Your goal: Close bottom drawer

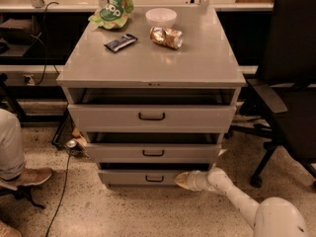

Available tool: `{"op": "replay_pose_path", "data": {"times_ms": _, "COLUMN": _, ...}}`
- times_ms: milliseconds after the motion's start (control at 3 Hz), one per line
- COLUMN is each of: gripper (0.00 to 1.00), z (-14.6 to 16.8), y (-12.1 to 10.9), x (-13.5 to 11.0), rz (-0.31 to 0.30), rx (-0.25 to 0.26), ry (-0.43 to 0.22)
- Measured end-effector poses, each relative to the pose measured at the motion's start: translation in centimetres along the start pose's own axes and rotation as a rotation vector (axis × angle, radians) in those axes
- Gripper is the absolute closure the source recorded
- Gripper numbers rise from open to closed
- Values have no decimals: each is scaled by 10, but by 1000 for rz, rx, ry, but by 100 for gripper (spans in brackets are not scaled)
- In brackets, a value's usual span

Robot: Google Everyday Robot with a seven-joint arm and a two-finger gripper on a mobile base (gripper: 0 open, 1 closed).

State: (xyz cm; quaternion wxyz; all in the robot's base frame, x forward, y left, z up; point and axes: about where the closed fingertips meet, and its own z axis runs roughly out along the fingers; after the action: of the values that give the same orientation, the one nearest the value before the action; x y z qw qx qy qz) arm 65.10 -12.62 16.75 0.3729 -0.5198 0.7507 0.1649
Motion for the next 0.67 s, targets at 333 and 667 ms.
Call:
{"op": "replay_pose_path", "data": {"times_ms": 333, "gripper": 100, "z": -2, "y": -4, "x": -3, "rz": -16, "rx": 7, "ry": -13}}
{"op": "replay_pose_path", "data": {"times_ms": 667, "gripper": 100, "z": -53, "y": -31, "x": 21, "rz": -16, "rx": 103, "ry": 56}}
